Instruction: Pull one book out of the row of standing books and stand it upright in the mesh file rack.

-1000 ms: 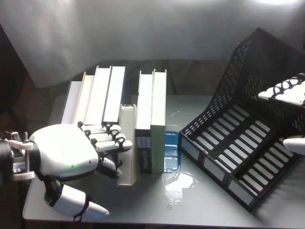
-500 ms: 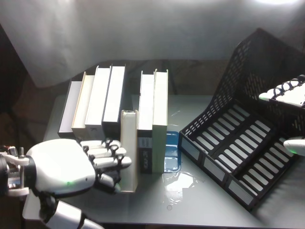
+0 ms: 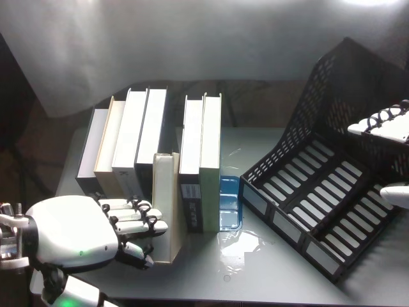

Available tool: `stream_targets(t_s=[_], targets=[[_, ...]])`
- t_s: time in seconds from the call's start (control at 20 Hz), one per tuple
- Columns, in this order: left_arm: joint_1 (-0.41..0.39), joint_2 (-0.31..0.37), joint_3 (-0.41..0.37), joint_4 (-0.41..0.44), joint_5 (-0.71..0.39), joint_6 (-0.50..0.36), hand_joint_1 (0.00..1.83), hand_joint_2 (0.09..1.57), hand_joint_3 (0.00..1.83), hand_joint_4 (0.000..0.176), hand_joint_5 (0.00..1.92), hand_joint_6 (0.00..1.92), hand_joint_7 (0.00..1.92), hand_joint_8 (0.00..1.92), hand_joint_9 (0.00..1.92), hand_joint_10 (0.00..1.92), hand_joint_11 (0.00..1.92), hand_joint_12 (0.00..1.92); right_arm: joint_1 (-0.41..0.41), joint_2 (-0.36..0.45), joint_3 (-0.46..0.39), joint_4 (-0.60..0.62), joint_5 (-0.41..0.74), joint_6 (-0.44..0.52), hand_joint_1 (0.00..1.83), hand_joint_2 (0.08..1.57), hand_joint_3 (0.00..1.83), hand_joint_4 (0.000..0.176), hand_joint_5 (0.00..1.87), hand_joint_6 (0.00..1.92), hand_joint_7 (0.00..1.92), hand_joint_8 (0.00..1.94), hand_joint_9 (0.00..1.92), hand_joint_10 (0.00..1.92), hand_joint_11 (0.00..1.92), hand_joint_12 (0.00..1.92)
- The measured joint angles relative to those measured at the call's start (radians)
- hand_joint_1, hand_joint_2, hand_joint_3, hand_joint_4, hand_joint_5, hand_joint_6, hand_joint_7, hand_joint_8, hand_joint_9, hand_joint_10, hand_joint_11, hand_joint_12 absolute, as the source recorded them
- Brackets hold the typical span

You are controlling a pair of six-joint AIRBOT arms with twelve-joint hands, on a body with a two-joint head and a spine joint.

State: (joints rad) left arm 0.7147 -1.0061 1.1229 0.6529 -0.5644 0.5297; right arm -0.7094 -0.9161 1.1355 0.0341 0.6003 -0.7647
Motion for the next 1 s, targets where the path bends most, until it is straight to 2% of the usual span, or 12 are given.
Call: stream_targets(t_s=[0.1,0.15,0.2,0.25,0.35,0.45,0.5,0.55,0.65,0.7,0.8,1.0], targets=[[0.006,0.005,-0.005,-0.010,-0.015,0.000,0.12,1.13,0.00,0.014,0.53,0.02,0.01,0.01,0.00,0.00,0.00,0.00,0.000,0.000,0.000,0.000,0.000,0.000,0.43,1.34,0.00,0.000,0.00,0.00,0.00,0.00,0.00,0.00,0.00,0.00],[0.013,0.022,-0.019,-0.023,-0.031,0.000,0.09,1.17,0.02,0.002,0.54,0.02,0.03,0.01,0.00,0.00,0.00,0.00,0.000,0.000,0.000,0.000,0.000,0.000,0.46,1.33,0.00,0.000,0.00,0.00,0.00,0.00,0.00,0.00,0.00,0.00],[0.020,0.039,-0.027,-0.043,-0.057,0.000,0.03,1.22,0.04,0.008,0.51,0.01,0.04,0.01,0.00,0.00,0.00,0.00,0.000,0.000,0.000,0.001,0.000,0.000,0.48,1.33,0.00,0.000,0.00,0.00,0.00,0.00,0.00,0.00,0.00,0.00],[0.029,0.053,-0.031,-0.078,-0.088,0.000,0.01,1.25,0.05,0.015,0.46,0.00,0.01,0.00,0.00,0.00,0.00,0.00,0.000,0.000,0.000,0.000,0.000,0.000,0.51,1.32,0.00,0.000,0.00,0.00,0.00,0.00,0.00,0.00,0.00,0.00],[0.048,0.083,-0.043,-0.157,-0.134,0.000,0.12,1.30,0.05,0.000,0.31,0.00,0.06,0.02,0.00,0.00,0.00,0.00,0.002,0.000,-0.008,0.000,0.005,0.000,0.66,1.26,0.00,0.000,0.00,0.00,0.00,0.00,0.00,0.00,0.00,0.00],[0.080,0.107,-0.054,-0.275,-0.216,0.001,0.09,1.33,0.04,0.018,0.08,0.00,0.01,0.00,0.00,0.00,0.00,0.00,0.011,0.000,-0.030,-0.018,0.016,0.000,0.81,1.20,0.00,0.000,0.00,0.00,0.00,0.00,0.00,0.00,0.00,0.00],[0.102,0.113,-0.061,-0.343,-0.261,0.000,0.09,1.32,0.03,0.001,0.08,0.01,0.01,0.00,0.00,0.00,0.00,0.00,0.024,0.000,-0.042,-0.039,0.021,0.000,0.81,1.17,0.00,0.000,0.00,0.00,0.00,0.00,0.00,0.00,0.00,0.00],[0.117,0.116,-0.062,-0.380,-0.292,0.001,0.08,1.32,0.02,0.000,0.07,0.00,0.00,0.00,0.00,0.00,0.00,0.00,0.036,0.000,-0.051,-0.058,0.026,0.000,0.78,1.17,0.00,0.000,0.00,0.00,0.00,0.00,0.00,0.00,0.00,0.00],[0.150,0.121,-0.065,-0.484,-0.365,0.000,0.13,1.31,0.01,0.042,0.00,0.00,0.00,0.00,0.00,0.00,0.00,0.00,0.068,0.002,-0.069,-0.113,0.030,0.000,0.76,1.16,0.00,0.000,0.00,0.00,0.00,0.00,0.00,0.00,0.00,0.00],[0.169,0.125,-0.065,-0.542,-0.404,0.000,0.15,1.31,0.01,0.051,0.00,0.00,0.00,0.00,0.00,0.00,0.00,0.00,0.090,0.003,-0.077,-0.145,0.031,0.000,0.72,1.17,0.00,0.000,0.00,0.00,0.00,0.00,0.00,0.00,0.00,0.00],[0.207,0.126,-0.064,-0.652,-0.486,0.001,0.18,1.30,0.00,0.033,0.00,0.00,0.00,0.00,0.00,0.00,0.00,0.00,0.115,0.004,-0.083,-0.209,0.029,0.006,0.70,1.15,0.00,0.000,0.00,0.00,0.00,0.00,0.00,0.00,0.00,0.00],[0.238,0.108,-0.045,-0.787,-0.598,0.003,0.28,1.28,0.00,0.038,0.00,0.00,0.00,0.00,0.00,0.00,0.00,0.00,0.205,-0.014,-0.070,-0.373,-0.028,0.082,0.68,1.10,0.00,0.000,0.00,0.00,0.00,0.00,0.00,0.00,0.00,0.00]])
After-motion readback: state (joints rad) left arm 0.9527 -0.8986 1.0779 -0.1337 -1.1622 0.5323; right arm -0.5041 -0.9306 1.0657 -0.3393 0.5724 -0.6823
